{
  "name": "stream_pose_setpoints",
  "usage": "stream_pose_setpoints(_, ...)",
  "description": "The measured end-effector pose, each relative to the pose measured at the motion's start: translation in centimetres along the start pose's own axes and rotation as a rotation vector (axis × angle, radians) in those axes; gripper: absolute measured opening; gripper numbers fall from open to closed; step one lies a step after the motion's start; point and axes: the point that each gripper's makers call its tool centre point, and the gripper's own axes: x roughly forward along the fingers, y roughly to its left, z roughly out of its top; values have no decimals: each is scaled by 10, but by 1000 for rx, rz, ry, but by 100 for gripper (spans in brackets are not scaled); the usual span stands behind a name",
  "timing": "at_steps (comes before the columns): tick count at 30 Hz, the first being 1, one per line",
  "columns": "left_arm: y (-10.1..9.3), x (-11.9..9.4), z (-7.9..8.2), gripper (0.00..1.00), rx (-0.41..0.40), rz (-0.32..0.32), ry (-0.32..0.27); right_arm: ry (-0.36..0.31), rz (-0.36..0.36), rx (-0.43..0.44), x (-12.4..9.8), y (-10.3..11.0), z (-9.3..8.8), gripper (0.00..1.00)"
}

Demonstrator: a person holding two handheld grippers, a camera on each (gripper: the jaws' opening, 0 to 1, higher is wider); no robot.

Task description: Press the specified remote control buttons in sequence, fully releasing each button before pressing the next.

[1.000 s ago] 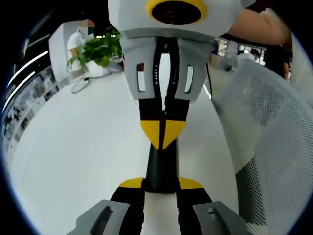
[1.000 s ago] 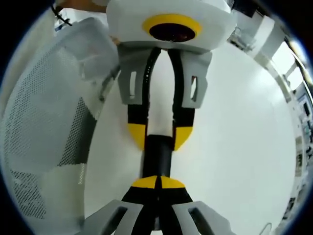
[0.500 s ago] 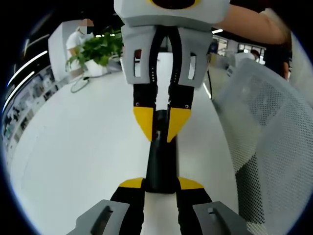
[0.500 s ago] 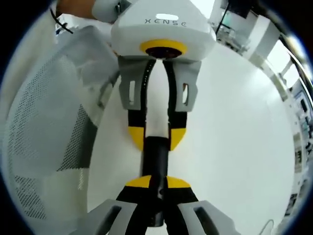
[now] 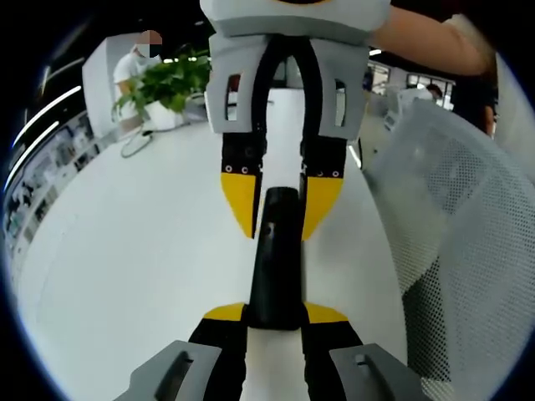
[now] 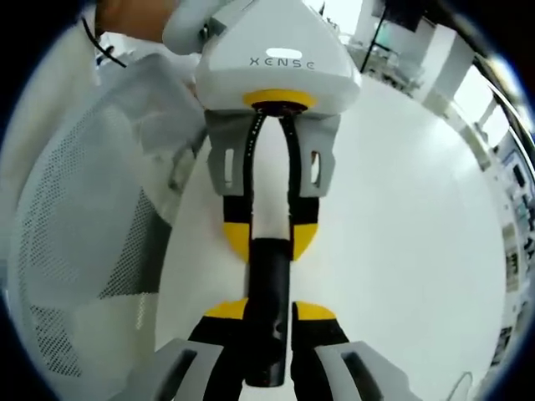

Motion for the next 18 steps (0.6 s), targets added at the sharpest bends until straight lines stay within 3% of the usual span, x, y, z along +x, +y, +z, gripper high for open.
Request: stream_pose_setpoints(18, -1, 0, 1, 24, 1, -3, 9, 16, -10, 23, -5, -1, -19, 20)
